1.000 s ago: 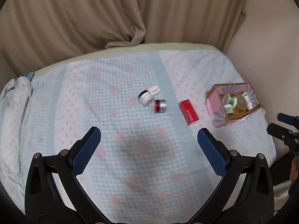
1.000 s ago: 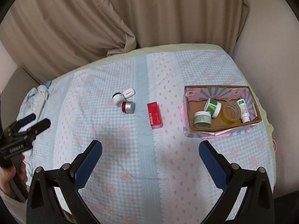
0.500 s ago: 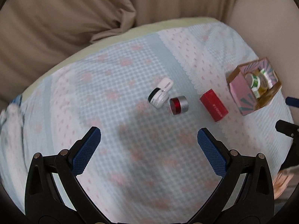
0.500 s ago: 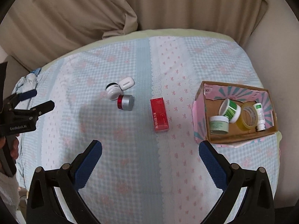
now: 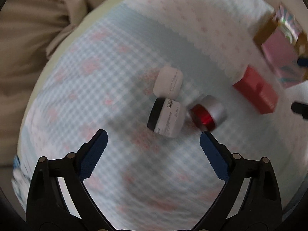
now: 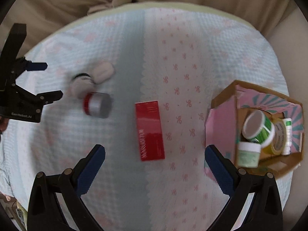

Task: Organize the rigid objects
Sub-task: 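Grasp the white L'Oreal jar with left tool while right tool grasps the red MARUBI box, then carry the white jar and red box together over the cardboard box, then open both tools to drop the jar and red box inside, then move both tools back toward the earbud case and red-silver jar, then grasp the red-silver jar with left tool while right tool grasps the white earbud case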

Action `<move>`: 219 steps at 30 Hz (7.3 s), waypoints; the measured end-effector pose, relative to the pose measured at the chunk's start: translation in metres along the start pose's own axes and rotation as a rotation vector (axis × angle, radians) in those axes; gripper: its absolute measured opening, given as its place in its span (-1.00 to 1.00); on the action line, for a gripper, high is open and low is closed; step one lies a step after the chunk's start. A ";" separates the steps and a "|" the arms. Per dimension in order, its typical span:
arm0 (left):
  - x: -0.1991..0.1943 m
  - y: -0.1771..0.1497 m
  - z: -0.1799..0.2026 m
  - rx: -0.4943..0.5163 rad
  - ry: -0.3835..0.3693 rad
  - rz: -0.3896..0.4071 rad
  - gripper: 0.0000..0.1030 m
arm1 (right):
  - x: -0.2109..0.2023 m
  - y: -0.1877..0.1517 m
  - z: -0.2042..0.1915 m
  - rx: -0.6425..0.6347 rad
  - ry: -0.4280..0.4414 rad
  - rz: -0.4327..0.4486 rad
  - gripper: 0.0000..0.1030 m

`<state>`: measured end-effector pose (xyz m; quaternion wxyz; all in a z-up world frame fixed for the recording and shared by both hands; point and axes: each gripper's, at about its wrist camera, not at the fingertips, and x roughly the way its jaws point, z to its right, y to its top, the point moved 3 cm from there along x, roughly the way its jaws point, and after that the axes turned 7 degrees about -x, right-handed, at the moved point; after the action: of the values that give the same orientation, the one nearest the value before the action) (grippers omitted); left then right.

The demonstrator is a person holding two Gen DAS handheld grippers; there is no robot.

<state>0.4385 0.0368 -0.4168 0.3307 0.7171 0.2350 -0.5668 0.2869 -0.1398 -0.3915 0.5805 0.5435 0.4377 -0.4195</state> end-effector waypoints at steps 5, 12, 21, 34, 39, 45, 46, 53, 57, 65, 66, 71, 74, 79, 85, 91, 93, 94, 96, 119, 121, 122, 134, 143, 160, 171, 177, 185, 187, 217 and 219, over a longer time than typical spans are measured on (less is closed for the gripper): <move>0.040 0.005 0.002 0.066 -0.021 -0.056 0.74 | 0.051 0.010 0.004 -0.014 0.005 -0.070 0.91; 0.069 0.013 0.012 0.080 -0.067 -0.105 0.45 | 0.101 0.012 -0.003 -0.024 0.000 -0.178 0.29; 0.081 0.020 0.027 0.102 -0.082 -0.125 -0.05 | 0.114 0.014 -0.016 -0.076 -0.006 -0.198 -0.26; 0.053 0.012 0.022 0.031 -0.073 -0.070 -0.06 | 0.089 0.017 -0.017 -0.045 0.005 -0.163 -0.27; 0.028 0.002 0.012 -0.019 -0.074 -0.040 -0.06 | 0.071 0.014 -0.013 -0.018 0.021 -0.133 -0.27; -0.021 -0.014 0.001 -0.099 -0.081 0.021 -0.06 | 0.031 0.008 -0.010 0.050 0.092 -0.079 -0.27; -0.030 -0.017 0.001 -0.114 -0.082 0.031 -0.06 | 0.022 0.006 -0.011 0.049 0.092 -0.068 -0.27; -0.105 -0.047 0.010 -0.223 -0.090 0.103 -0.06 | -0.046 -0.010 -0.022 0.093 0.160 -0.005 -0.27; -0.150 -0.067 0.021 -0.274 -0.104 0.147 -0.06 | -0.083 -0.027 -0.028 0.160 0.238 0.028 -0.27; -0.222 -0.099 0.069 -0.330 -0.113 0.225 -0.06 | -0.160 -0.069 -0.019 0.167 0.246 0.061 -0.27; -0.228 -0.099 0.078 -0.333 -0.120 0.234 -0.06 | -0.168 -0.074 -0.014 0.176 0.245 0.066 -0.27; -0.257 -0.090 0.123 -0.333 -0.158 0.270 -0.06 | -0.198 -0.095 0.020 0.227 0.228 0.096 -0.27; -0.271 -0.076 0.151 -0.327 -0.171 0.289 -0.06 | -0.214 -0.107 0.046 0.274 0.229 0.121 -0.27; -0.287 -0.051 0.196 -0.357 -0.170 0.314 -0.06 | -0.232 -0.120 0.098 0.303 0.226 0.158 -0.27; -0.280 -0.024 0.248 -0.412 -0.156 0.295 -0.06 | -0.232 -0.124 0.167 0.281 0.222 0.162 -0.27; -0.255 0.023 0.296 -0.453 -0.161 0.269 -0.06 | -0.220 -0.124 0.236 0.266 0.213 0.153 -0.27; -0.244 0.040 0.310 -0.465 -0.165 0.264 -0.06 | -0.212 -0.122 0.259 0.267 0.212 0.143 -0.27; -0.239 0.048 0.315 -0.471 -0.166 0.260 -0.06 | -0.208 -0.121 0.270 0.268 0.210 0.138 -0.27; -0.226 0.066 0.327 -0.479 -0.170 0.252 -0.06 | -0.198 -0.118 0.291 0.271 0.206 0.126 -0.27; -0.041 0.170 0.339 -0.473 -0.100 0.011 -0.06 | -0.038 -0.081 0.376 0.240 0.222 -0.024 -0.27; -0.033 0.172 0.341 -0.452 -0.087 -0.005 -0.06 | -0.030 -0.081 0.376 0.258 0.245 -0.023 -0.26; -0.031 0.172 0.341 -0.451 -0.086 -0.008 -0.06 | -0.027 -0.081 0.376 0.266 0.251 -0.025 -0.26; -0.056 0.175 0.339 -0.419 -0.076 0.023 1.00 | -0.038 -0.077 0.374 0.228 0.191 0.055 1.00; -0.081 0.147 0.327 -0.495 -0.066 0.049 1.00 | -0.059 -0.084 0.376 0.212 0.167 0.114 1.00; -0.178 0.075 0.319 -0.563 -0.023 0.150 1.00 | -0.152 -0.107 0.342 0.122 0.128 0.194 1.00; -0.229 -0.011 0.274 -0.676 -0.002 0.176 1.00 | -0.213 -0.106 0.263 -0.034 0.107 0.243 1.00; -0.231 -0.046 0.235 -0.719 0.023 0.184 1.00 | -0.224 -0.084 0.212 -0.101 0.170 0.268 1.00; -0.198 -0.065 0.180 -0.832 0.051 0.201 1.00 | -0.197 -0.016 0.132 -0.397 0.227 0.251 1.00; -0.181 -0.065 0.165 -0.860 0.065 0.211 1.00 | -0.184 0.005 0.110 -0.526 0.238 0.255 1.00; 0.053 -0.022 0.076 -0.879 0.063 0.129 0.52 | 0.116 0.131 -0.128 -1.786 0.186 -0.048 0.69; 0.058 -0.021 0.075 -0.883 0.053 0.132 0.44 | 0.122 0.130 -0.134 -1.811 0.184 -0.046 0.54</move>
<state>0.3885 -0.0065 -0.4875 0.6344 0.5349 0.4169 -0.3711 0.4375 0.0002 -0.4784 0.7396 -0.0978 0.6553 0.1184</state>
